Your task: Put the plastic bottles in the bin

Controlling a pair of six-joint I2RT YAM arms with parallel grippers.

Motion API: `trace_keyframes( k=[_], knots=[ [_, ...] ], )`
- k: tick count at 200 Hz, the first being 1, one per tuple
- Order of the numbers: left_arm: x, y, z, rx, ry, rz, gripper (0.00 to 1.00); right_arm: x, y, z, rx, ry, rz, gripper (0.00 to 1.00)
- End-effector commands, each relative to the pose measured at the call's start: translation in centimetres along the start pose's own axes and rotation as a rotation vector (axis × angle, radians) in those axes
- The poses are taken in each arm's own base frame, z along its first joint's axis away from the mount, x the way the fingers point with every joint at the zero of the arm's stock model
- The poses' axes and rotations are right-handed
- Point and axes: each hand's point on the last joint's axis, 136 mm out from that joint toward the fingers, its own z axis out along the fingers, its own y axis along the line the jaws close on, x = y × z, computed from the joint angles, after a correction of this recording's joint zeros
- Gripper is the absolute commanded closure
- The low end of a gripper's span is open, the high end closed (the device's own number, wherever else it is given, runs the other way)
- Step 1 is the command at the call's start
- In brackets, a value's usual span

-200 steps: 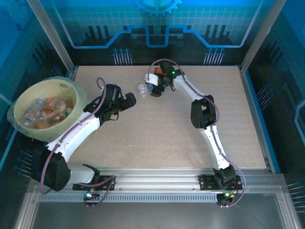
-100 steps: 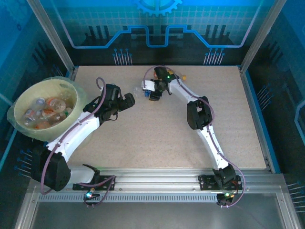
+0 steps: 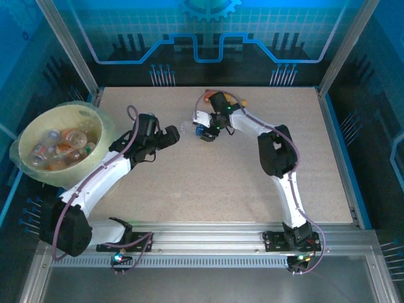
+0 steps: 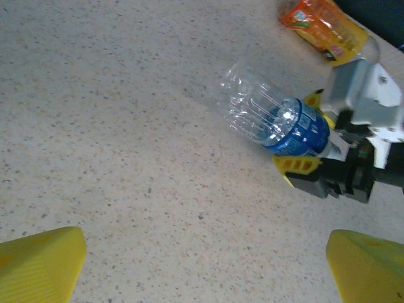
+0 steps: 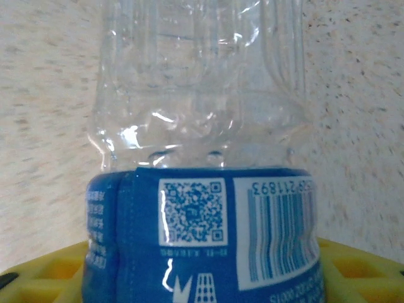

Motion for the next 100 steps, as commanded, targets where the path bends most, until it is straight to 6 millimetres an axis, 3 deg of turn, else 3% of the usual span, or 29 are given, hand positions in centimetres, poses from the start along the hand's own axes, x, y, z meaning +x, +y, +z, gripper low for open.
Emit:
trace_keyframes(
  k=[1, 59, 100],
  knots=[
    [-0.6, -2.1, -1.7, 0.141, -0.032, -0.003, 0.01, -3.9, -0.6, -6.3, 0.115, -0.136, 0.131, 0.52],
    [0.7, -7.5, -5.5, 0.507, -0.009, 0.06, 0.01, -4.0, 5.0, -15.0, 0.079, -0.325, 0.533, 0.54],
    [2.5, -10.3, -6.6, 0.679, 0.064, 0.1, 0.01, -2.4, 8.9, -18.1, 0.028, -0.415, 0.762, 0.54]
  ],
)
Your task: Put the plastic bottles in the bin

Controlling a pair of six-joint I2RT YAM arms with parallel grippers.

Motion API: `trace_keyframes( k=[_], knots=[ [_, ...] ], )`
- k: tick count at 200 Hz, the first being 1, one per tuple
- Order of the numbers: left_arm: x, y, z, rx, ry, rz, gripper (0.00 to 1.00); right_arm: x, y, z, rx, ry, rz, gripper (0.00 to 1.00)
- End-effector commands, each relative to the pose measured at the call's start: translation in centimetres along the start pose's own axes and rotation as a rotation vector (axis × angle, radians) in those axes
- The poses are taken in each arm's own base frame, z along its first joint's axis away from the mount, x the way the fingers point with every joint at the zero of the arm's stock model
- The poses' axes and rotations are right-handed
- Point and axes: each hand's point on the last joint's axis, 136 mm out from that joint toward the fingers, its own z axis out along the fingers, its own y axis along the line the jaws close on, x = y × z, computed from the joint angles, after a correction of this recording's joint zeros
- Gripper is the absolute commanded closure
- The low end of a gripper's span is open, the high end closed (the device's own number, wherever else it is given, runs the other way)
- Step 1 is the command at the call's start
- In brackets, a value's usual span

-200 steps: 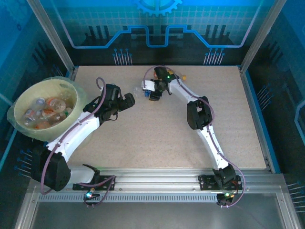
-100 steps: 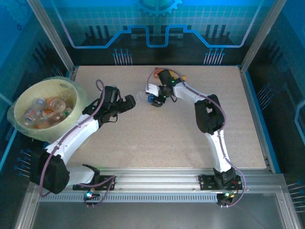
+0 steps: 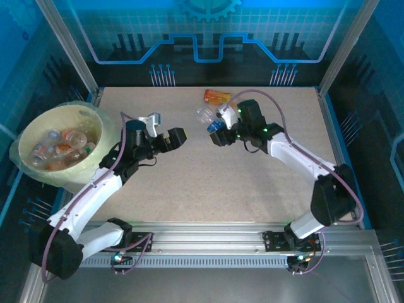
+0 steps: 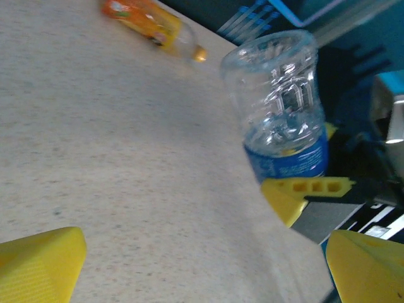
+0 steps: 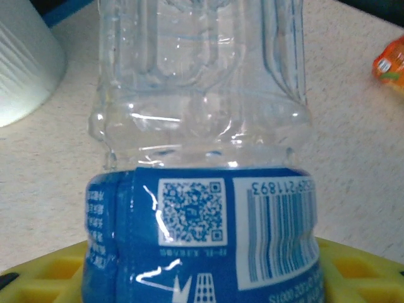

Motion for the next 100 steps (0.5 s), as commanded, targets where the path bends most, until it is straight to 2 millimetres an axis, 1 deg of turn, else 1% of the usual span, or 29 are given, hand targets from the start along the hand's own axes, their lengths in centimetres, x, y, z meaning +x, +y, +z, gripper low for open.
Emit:
trace_keyframes(
  k=[1, 19, 40, 45, 48, 53, 74, 100],
  knots=[
    [1.1, -3.1, 0.1, 0.168, 0.05, 0.038, 0.01, 0.3, 2.1, -1.7, -0.05, -0.066, 0.198, 0.54],
    [1.4, -3.9, 0.4, 0.21, 0.06, 0.043, 0.01, 0.8, 3.1, -3.5, -0.075, -0.115, 0.265, 0.54],
    [1.6, -5.1, 0.8, 0.26, 0.057, 0.043, 0.01, 1.4, 4.4, -4.9, -0.123, -0.147, 0.324, 0.54],
    [1.7, -5.4, 0.9, 0.272, 0.057, 0.044, 0.01, 1.0, 4.7, -5.4, -0.14, -0.165, 0.334, 0.54],
    [1.8, -5.7, 1.0, 0.281, 0.056, 0.047, 0.01, 1.8, 4.8, -5.2, -0.147, -0.154, 0.348, 0.54],
    [1.9, -6.0, 1.1, 0.294, 0.061, 0.052, 0.01, 2.1, 5.1, -5.4, -0.163, -0.157, 0.364, 0.54],
    [2.8, -7.6, 1.7, 0.336, 0.077, 0.086, 0.01, 2.2, 6.1, -6.1, -0.224, -0.185, 0.419, 0.54],
    [3.3, -9.7, 1.9, 0.39, 0.042, 0.147, 0.01, 2.1, 7.0, -6.5, -0.265, -0.208, 0.434, 0.55]
  ],
)
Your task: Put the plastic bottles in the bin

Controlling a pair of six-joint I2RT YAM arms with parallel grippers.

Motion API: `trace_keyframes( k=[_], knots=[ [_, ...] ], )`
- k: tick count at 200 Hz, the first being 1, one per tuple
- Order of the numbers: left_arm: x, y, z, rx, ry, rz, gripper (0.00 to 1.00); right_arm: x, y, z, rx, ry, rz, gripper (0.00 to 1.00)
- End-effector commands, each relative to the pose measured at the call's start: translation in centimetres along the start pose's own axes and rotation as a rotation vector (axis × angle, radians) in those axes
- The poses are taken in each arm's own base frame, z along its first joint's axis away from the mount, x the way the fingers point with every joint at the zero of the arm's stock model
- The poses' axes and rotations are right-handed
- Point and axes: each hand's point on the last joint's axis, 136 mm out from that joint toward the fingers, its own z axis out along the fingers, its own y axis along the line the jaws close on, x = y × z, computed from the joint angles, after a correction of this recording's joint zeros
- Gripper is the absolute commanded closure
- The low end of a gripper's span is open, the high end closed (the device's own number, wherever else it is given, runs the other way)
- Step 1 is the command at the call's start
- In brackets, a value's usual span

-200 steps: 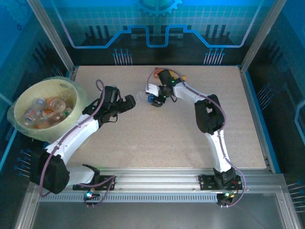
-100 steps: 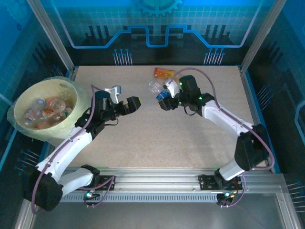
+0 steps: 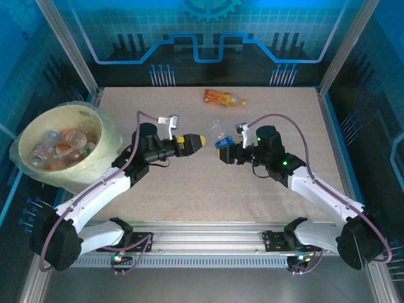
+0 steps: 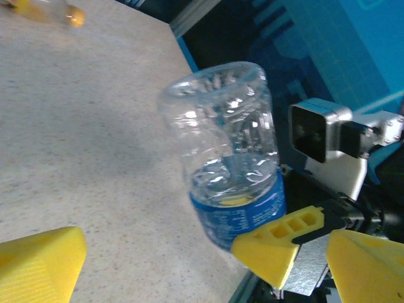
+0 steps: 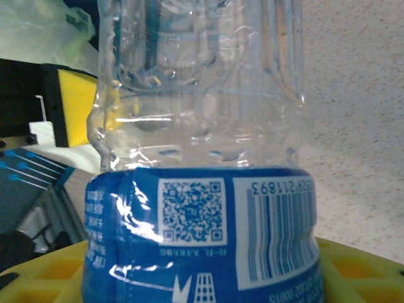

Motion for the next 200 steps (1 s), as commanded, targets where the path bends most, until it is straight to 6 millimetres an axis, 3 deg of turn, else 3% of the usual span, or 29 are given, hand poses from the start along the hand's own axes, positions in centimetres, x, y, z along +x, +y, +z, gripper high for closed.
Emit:
trace_keyframes(
  k=[1, 50, 79, 113, 130, 157, 186, 200],
  knots=[
    [-0.6, -2.8, 0.6, 0.093, -0.048, 0.078, 0.01, -0.6, 2.6, -0.3, -0.111, -0.04, 0.04, 0.55],
    [-1.5, -2.5, 2.1, 0.048, -0.072, 0.081, 0.01, -0.4, 5.3, 0.1, -0.226, -0.032, 0.015, 0.55],
    [-2.1, -0.7, 3.1, -0.019, -0.111, 0.022, 0.01, -0.8, 7.2, 0.3, -0.284, -0.047, -0.03, 0.54],
    [-2.8, -3.6, 3.9, 0.14, -0.104, 0.033, 0.03, -0.4, 7.9, 0.9, -0.302, -0.02, -0.047, 0.52],
    [-3.0, -4.6, 4.0, 0.194, -0.1, 0.04, 0.14, -0.1, 7.8, 1.2, -0.295, -0.01, -0.041, 0.51],
    [-2.7, -3.9, 3.9, 0.168, -0.101, 0.031, 0.4, -0.1, 7.4, 1.2, -0.272, -0.023, -0.03, 0.48],
    [-2.6, -3.6, 3.4, 0.147, -0.113, 0.03, 0.45, -0.1, 7.0, 0.9, -0.242, -0.033, -0.041, 0.3],
    [-2.9, -2.1, 3.0, 0.039, -0.129, 0.019, 0.47, 0.1, 7.1, 0.4, -0.236, -0.022, -0.086, 0.2]
  ],
)
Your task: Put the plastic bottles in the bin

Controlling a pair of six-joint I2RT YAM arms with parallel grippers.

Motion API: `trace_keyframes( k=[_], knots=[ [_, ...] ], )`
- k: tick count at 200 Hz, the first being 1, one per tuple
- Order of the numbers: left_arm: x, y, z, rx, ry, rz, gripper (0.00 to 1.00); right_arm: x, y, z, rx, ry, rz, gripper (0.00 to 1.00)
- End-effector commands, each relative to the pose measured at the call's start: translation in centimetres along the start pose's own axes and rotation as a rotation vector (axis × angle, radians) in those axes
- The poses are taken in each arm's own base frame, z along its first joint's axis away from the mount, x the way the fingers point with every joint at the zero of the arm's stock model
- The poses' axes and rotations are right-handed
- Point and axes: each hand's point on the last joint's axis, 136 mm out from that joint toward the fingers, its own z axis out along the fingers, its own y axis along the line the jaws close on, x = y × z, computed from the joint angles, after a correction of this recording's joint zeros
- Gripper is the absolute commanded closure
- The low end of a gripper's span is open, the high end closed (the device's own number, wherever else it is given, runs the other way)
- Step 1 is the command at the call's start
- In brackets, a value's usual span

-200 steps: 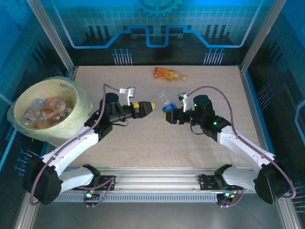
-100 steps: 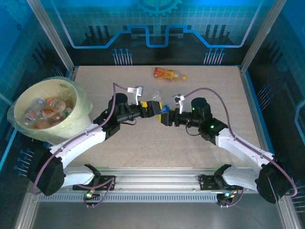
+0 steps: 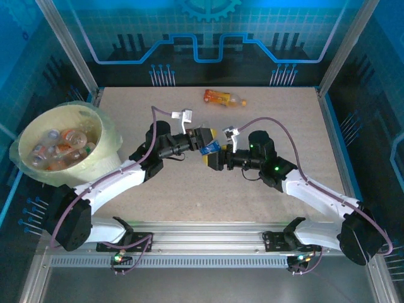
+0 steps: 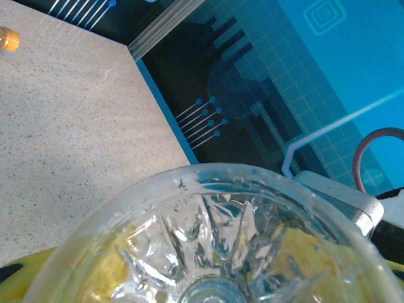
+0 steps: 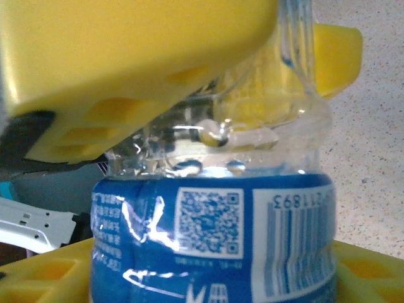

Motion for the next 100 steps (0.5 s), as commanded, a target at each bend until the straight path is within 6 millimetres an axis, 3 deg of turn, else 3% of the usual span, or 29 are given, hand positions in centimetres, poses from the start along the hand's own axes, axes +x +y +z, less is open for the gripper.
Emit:
trace_keyframes(
  k=[1, 9, 18, 63, 100],
  knots=[
    [-1.4, -0.1, -1.2, -0.075, -0.057, 0.043, 0.47, -0.6, 1.2, -0.8, 0.001, -0.01, -0.071, 0.2],
    [-1.7, 0.7, -1.8, -0.149, -0.068, 0.049, 0.48, -0.6, 1.3, -1.2, 0.013, -0.002, -0.1, 0.15],
    [-2.2, 1.2, -2.6, -0.209, -0.086, 0.076, 0.48, -0.7, 1.2, -1.7, 0.044, 0.004, -0.127, 0.0],
    [-4.8, 2.1, -8.2, -0.508, -0.146, 0.227, 0.5, -3.2, -1.3, -4.8, 0.308, -0.089, -0.225, 0.0],
    [-8.4, 0.2, -14.5, -0.702, -0.221, 0.36, 0.51, -4.7, -4.4, -8.4, 0.545, -0.165, -0.232, 0.0]
  ],
)
